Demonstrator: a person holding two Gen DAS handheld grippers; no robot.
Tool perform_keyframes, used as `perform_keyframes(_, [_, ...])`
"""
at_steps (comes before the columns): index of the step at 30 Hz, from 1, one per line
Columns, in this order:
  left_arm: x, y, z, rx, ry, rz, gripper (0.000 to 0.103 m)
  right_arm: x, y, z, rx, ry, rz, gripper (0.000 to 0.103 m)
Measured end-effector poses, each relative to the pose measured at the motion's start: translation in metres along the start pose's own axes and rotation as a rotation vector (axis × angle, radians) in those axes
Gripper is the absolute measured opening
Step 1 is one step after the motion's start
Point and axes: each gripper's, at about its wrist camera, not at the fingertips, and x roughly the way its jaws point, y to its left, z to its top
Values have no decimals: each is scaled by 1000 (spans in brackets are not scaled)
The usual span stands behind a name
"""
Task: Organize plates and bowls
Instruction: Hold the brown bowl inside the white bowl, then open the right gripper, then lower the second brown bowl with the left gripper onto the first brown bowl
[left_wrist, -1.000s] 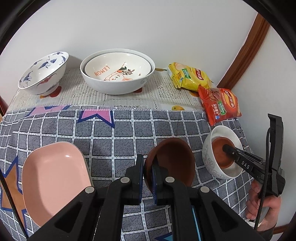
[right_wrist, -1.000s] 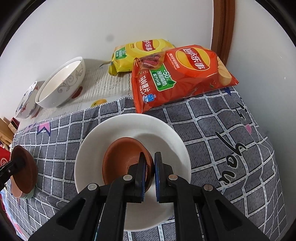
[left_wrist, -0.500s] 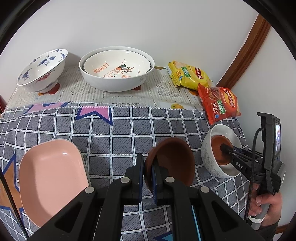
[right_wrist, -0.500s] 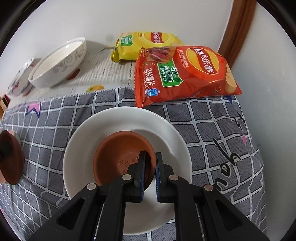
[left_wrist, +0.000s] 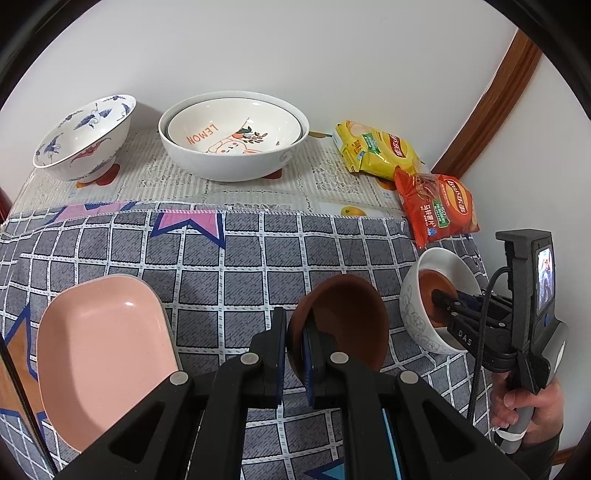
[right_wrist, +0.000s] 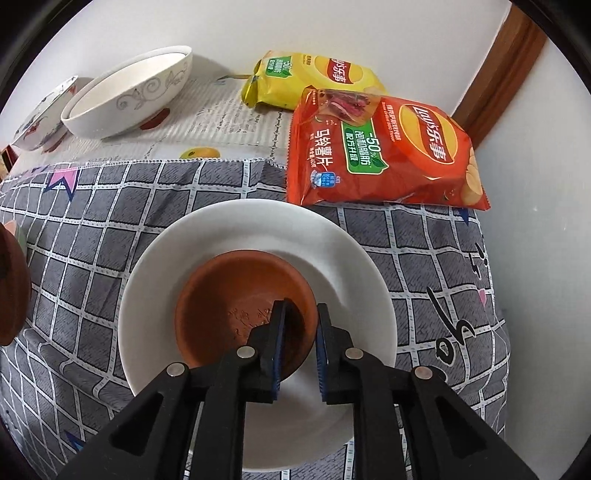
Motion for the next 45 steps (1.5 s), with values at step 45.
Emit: perform_keyframes(45, [-8,-80,4,130,-25,-41,8,-82,-35,-29,-7,-171,153,37])
